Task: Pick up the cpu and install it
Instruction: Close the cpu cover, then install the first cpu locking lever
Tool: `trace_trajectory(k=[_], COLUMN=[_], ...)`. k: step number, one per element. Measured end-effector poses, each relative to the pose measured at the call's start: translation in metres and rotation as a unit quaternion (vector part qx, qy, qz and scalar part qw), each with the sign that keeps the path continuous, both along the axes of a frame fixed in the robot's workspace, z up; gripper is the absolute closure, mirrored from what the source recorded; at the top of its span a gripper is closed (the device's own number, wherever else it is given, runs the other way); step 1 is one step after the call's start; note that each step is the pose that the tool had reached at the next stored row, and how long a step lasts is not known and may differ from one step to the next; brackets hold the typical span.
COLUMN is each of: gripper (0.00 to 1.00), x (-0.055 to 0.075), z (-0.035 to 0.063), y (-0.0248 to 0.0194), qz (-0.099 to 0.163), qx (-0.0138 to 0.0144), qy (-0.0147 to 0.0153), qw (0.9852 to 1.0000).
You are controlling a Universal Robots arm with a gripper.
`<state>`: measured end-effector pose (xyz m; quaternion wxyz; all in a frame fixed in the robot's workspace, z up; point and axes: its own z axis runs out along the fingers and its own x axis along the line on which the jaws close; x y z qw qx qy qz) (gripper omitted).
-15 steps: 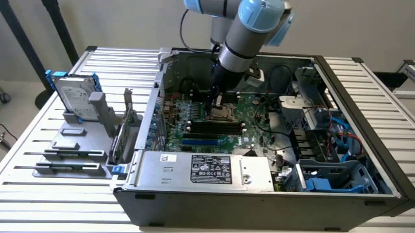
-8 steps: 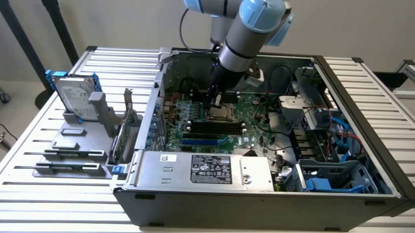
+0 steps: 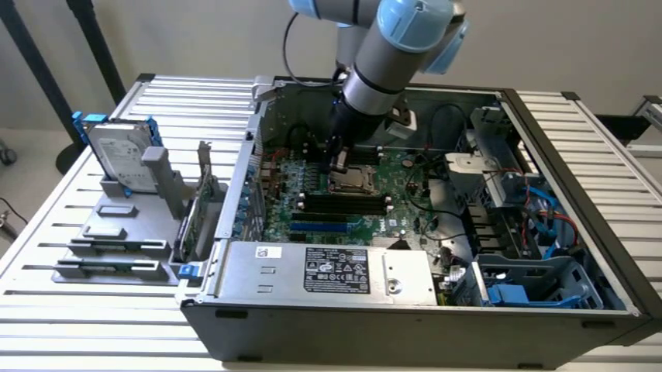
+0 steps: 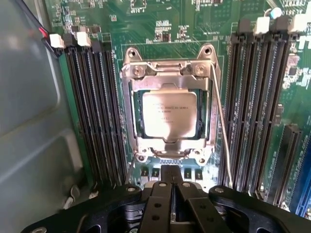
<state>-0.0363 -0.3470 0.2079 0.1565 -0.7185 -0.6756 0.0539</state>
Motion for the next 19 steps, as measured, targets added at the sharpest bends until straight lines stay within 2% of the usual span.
trace_trajectory(k=[4, 19], gripper=[0.89, 0.89], x=[-0.0065, -0.0079], z=[0.0035, 0.0043], y=[-0.003, -0.0032], qz=[0.0, 0.0], qx=[0.0047, 0.0048], qy=[0.0022, 0.0023], qw=[1.0, 1.0])
